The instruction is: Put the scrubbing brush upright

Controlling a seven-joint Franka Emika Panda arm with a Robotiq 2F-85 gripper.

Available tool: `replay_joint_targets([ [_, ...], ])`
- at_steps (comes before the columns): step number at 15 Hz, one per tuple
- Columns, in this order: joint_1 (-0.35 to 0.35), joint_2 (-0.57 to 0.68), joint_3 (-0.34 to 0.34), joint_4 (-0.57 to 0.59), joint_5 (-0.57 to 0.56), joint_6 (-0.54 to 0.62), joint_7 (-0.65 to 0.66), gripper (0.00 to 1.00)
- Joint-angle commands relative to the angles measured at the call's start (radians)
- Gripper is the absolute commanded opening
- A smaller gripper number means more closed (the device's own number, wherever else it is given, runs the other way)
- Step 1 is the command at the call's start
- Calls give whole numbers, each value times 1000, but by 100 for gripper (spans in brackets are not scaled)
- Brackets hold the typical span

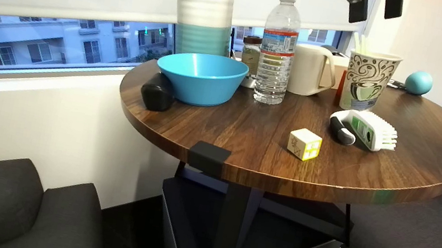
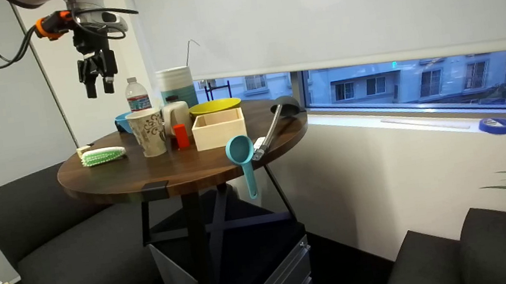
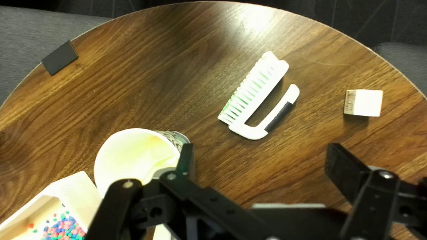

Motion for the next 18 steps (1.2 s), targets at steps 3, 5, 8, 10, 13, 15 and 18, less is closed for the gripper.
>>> replay_joint_targets([
  [3, 45, -4, 9, -39, 27, -14, 66, 100],
  [5, 57, -13, 19, -72, 20, -15, 133, 100],
  [8, 60, -36, 37, -152, 12, 64, 320, 100],
  [10, 57, -38, 46, -193, 8, 114, 435, 100],
  [13, 62, -34, 51, -244, 5, 198, 550, 100],
  [15, 60, -31, 49, -274, -7, 235, 605, 100],
  [18, 59, -26, 47, -304, -26, 254, 668, 100],
])
